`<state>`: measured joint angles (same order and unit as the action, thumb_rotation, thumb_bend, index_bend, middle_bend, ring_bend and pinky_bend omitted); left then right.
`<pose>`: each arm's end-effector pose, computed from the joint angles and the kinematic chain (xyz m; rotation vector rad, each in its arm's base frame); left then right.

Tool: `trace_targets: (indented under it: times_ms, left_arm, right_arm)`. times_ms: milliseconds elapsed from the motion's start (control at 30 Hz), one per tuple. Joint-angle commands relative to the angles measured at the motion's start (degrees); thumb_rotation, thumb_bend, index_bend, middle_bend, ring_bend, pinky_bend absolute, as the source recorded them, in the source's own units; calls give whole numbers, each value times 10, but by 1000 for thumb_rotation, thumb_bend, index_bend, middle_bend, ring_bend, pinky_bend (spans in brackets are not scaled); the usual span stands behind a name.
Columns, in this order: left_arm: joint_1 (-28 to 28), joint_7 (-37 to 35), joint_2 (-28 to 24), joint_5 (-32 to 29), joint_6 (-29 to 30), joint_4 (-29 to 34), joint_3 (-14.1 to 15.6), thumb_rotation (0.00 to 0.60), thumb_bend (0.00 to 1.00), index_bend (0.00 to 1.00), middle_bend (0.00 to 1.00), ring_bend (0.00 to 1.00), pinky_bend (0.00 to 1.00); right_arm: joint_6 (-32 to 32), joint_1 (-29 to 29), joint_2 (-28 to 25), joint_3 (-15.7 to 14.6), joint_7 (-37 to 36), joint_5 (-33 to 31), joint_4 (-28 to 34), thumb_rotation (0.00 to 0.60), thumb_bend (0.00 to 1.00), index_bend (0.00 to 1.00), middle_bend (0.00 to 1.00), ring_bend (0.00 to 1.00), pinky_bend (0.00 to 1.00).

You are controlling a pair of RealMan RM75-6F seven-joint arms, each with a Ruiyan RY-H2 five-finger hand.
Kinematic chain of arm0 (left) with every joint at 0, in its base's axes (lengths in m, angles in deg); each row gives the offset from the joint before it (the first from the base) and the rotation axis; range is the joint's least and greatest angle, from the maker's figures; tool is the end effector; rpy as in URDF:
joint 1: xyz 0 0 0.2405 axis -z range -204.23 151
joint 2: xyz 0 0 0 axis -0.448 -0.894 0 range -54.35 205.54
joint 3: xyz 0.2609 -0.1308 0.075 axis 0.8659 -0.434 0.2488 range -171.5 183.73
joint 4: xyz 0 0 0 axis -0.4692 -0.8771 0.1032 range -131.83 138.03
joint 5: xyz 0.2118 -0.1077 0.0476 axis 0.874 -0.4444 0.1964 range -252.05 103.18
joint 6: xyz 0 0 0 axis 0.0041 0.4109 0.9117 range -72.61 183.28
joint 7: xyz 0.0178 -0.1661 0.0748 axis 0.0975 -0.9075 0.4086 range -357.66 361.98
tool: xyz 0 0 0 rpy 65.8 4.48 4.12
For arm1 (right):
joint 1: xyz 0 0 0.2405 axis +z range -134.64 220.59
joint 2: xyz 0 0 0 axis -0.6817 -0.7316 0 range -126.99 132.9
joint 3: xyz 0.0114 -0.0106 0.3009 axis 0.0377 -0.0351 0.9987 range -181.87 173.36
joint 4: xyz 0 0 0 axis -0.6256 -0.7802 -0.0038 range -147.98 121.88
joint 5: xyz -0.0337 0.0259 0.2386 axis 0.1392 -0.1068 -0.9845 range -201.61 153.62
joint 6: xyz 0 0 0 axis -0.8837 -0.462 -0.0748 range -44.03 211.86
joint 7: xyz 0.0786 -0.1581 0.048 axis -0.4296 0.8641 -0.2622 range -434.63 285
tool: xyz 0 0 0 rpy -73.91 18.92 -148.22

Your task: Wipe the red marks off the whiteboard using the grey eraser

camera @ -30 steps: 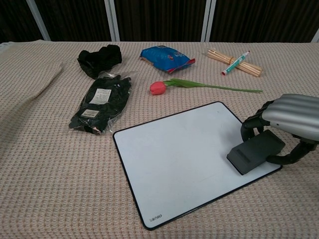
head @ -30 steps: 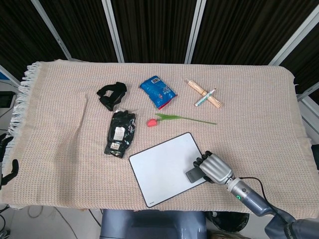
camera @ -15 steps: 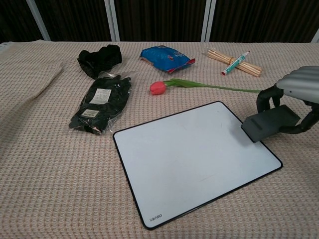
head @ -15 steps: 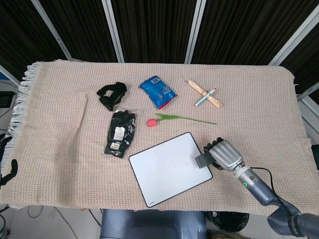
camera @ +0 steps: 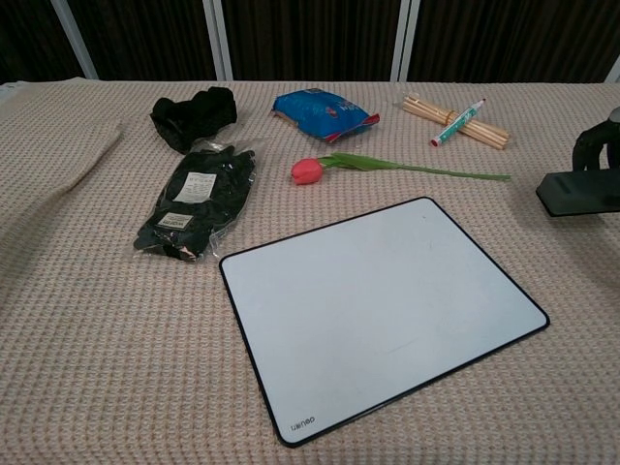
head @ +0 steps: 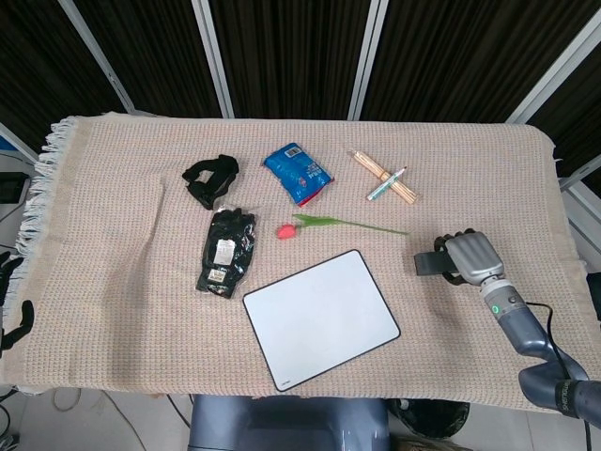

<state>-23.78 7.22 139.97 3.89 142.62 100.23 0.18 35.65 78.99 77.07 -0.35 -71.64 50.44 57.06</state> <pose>-0.3672 0.2227 0.1623 -1.2108 -0.9193 -0.8655 -0.3382 -0.4358 0.0583 1.8119 -0.8504 0.5853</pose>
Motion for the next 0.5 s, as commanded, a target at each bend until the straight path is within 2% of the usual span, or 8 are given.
trace_targets:
  times_ms: [33,133,233,400,500]
  left_arm:
    - [0,0,0,-1,1,1,-1,600,502,140,48,0,17]
    - [-1,-1,0,-3,2,1,-3,600,502,140,48,0,17]
    - [-1,-1,-1,-4,1,1,-3,600,502,140,48,0,17]
    - [-1,-2,-2,-6,0,1,-3,600,502,140,48,0,17]
    - [-1,-1,-2,-6,0,1,-3,600,502,140,47,0,17]
  right_arm:
    - [23,1,1,0,5,-19,2,600,342,502,483,445,307]
    - [29,1,2,0,11,-27,6,600,296,463,450,419,294]
    - [33,1,5,0,24,-36,7,600,227,377,379,358,268]
    - [42,1,-4,1,36,-49,21,600,77,66,91,119,158]
    - [52,3,-20,2,50,-65,41,600,48,0,9,54,149]
